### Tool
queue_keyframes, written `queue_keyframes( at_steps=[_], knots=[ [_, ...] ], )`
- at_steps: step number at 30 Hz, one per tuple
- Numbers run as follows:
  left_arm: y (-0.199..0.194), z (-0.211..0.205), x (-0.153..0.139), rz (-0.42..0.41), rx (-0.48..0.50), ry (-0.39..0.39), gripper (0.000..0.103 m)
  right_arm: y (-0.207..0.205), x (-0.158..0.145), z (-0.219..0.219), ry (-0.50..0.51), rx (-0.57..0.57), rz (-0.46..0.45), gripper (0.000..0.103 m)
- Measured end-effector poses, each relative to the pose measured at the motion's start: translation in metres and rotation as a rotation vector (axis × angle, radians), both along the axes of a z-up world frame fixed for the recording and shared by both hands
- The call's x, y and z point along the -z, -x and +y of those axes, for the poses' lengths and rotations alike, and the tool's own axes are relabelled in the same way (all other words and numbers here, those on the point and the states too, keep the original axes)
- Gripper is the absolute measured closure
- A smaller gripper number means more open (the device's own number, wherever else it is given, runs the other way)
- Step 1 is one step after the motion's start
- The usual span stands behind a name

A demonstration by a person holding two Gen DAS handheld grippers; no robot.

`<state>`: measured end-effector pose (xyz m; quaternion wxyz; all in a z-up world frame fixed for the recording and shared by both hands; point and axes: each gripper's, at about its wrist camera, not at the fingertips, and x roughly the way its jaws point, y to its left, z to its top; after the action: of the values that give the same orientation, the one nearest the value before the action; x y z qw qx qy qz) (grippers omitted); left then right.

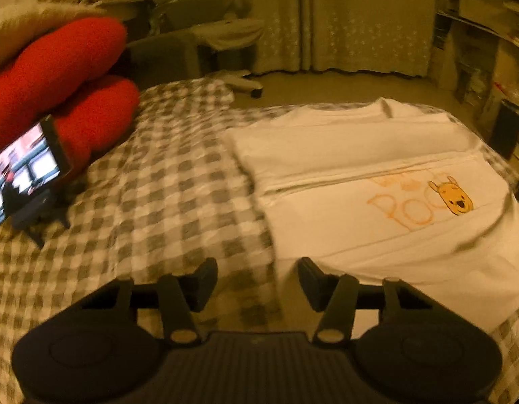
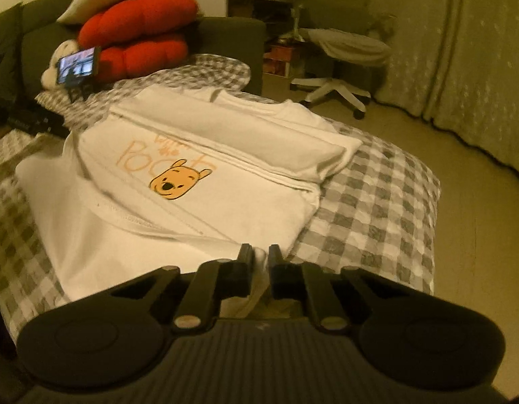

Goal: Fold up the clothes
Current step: 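Grasp the Pooh shirt's hem with both grippers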

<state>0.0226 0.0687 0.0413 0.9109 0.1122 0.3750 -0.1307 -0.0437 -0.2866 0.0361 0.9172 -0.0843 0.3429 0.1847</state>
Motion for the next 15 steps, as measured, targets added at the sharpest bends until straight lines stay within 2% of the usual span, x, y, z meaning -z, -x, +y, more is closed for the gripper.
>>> queue_keyframes(
  at_steps=[1,3,4,5,13,15],
  knots=[
    [0.0,-0.004,0.002,-0.004,0.012,-0.015,0.056,-0.001,0.0,-0.001,-0.014,0.019,0.011,0.095],
    [-0.004,-0.008,0.007,0.016,0.015,-0.037,0.076,-0.004,0.0,-0.005,-0.048,0.057,0.037,0.096],
    [-0.005,-0.009,0.008,0.026,0.011,-0.03,0.081,-0.006,0.001,-0.007,-0.064,0.077,0.049,0.096],
    [-0.006,-0.009,0.008,0.035,0.006,-0.02,0.093,-0.006,0.0,-0.008,-0.074,0.09,0.056,0.096],
    [-0.004,-0.004,0.005,0.061,-0.061,0.046,0.097,-0.007,-0.003,-0.016,-0.141,0.183,0.095,0.096],
    [-0.002,0.001,0.0,0.058,-0.07,0.083,0.097,-0.003,-0.009,-0.015,-0.149,0.187,0.073,0.097]
  ],
)
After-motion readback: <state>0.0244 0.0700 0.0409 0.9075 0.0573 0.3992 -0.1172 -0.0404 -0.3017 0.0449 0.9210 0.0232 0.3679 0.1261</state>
